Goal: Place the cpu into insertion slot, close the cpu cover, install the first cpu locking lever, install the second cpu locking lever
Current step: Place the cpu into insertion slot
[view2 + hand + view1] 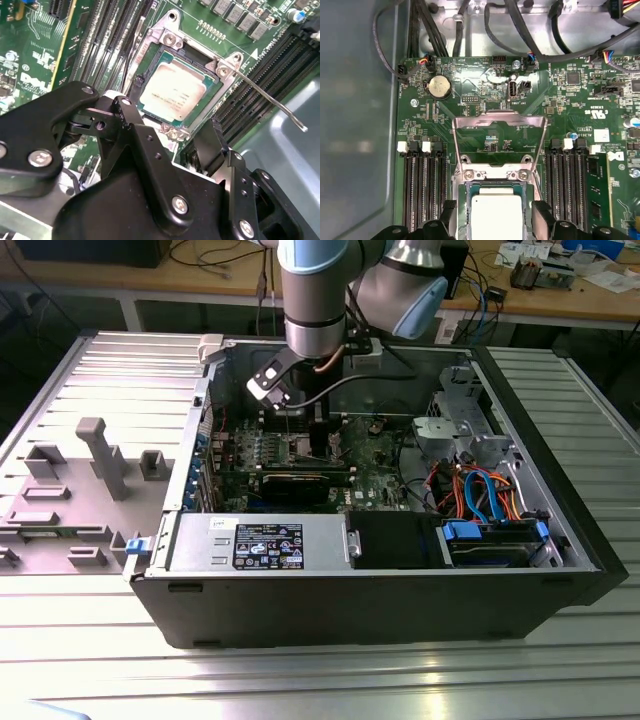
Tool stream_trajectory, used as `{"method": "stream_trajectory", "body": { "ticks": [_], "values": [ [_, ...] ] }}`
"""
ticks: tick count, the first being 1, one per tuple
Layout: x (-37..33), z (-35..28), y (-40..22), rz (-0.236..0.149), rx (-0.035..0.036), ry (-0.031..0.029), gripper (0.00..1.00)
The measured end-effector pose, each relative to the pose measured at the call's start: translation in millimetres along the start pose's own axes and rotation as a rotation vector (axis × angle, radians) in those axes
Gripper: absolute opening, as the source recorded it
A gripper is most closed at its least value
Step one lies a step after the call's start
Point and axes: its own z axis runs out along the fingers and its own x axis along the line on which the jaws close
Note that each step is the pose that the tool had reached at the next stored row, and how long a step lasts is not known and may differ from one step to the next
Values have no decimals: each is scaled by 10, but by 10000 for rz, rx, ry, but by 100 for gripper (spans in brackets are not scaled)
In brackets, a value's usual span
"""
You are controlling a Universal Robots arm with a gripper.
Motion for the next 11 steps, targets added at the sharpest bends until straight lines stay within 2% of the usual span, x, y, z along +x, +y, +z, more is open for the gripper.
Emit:
{"method": "stream_trajectory", "body": {
  "ticks": [2,3,4,5,6,11],
  "values": [
    [0,-33,3,-1,9,0,69],
    [1,-81,7,0,29,-1,55],
    [1,-86,9,0,35,2,43],
    [0,-88,10,0,38,-1,19],
    [1,-87,11,0,38,-1,11],
    [1,-87,14,0,39,-1,11]
  ]
}}
